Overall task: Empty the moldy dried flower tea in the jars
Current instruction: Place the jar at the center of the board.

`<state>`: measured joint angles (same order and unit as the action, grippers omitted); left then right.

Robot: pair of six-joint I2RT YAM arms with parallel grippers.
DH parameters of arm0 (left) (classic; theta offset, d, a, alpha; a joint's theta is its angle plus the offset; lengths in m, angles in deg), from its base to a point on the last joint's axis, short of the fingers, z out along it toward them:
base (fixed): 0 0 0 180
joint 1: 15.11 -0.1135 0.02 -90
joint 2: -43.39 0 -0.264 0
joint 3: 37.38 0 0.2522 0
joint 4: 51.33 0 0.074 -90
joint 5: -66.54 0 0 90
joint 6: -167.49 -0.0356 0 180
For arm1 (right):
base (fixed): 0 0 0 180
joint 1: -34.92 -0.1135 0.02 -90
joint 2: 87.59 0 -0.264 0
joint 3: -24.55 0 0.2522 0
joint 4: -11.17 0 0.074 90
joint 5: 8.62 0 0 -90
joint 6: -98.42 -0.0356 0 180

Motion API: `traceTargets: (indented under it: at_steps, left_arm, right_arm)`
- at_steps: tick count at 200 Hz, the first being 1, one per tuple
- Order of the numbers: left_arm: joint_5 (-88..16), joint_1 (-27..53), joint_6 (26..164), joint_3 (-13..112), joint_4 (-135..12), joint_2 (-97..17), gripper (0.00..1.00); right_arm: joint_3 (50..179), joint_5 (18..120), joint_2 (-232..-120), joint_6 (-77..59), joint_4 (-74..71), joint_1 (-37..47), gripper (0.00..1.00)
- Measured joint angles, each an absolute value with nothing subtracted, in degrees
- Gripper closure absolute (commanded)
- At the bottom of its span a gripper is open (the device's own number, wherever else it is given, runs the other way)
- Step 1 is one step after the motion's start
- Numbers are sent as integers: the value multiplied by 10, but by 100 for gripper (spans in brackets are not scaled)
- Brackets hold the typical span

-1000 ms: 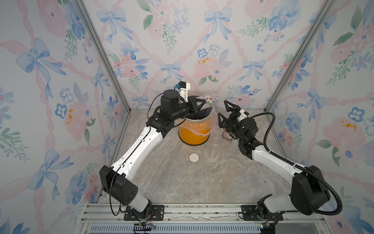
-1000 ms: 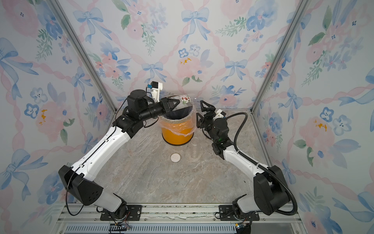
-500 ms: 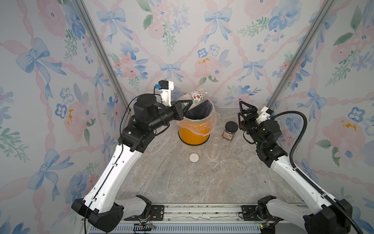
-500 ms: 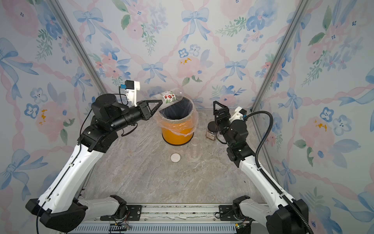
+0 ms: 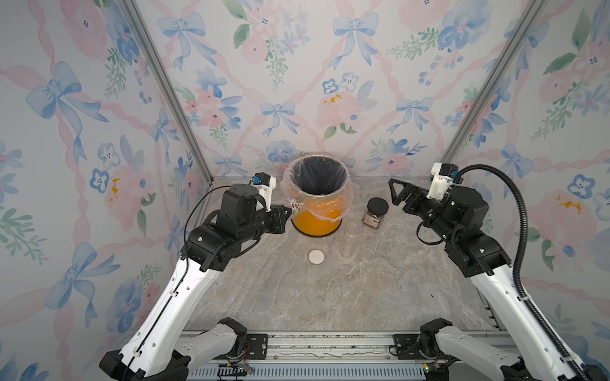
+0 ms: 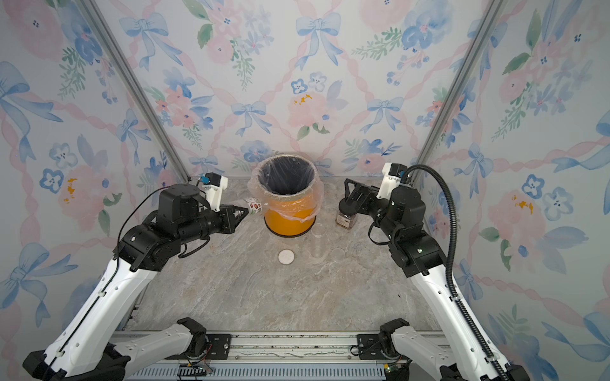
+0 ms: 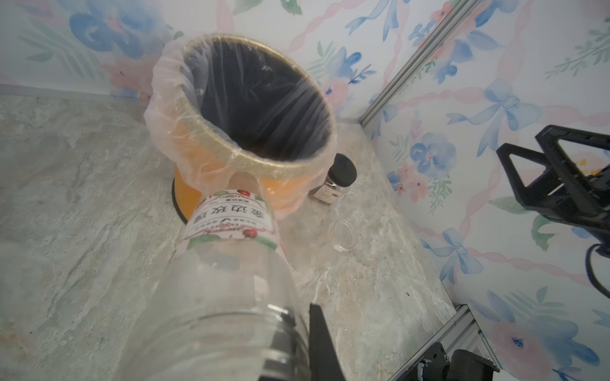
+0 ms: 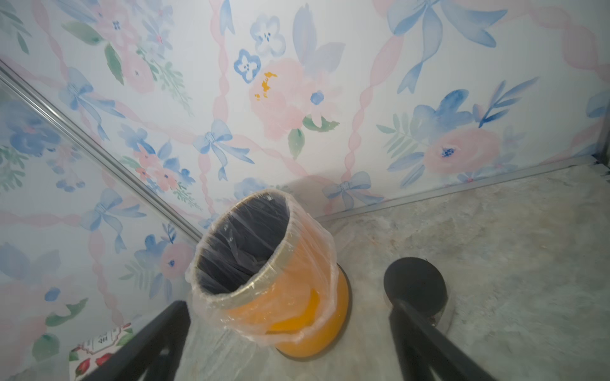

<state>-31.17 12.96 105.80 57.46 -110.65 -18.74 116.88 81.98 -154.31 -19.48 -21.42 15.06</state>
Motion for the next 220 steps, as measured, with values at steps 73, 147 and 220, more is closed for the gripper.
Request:
traceTargets:
  at_steps: [73,147,220]
  left_arm:
    - [-253,186,1025,509,-1167,-286,100]
    - [-209,201,987,503,-1191,-383,100]
    - [-220,204,954,532,-1194,-423,100]
  right_arm:
    - [1154,802,-1548,-115,-313,151,3]
    - [1144,789,-1562,-99,-325,154,3]
    - [1133,780,-1564,-95,-326,167,3]
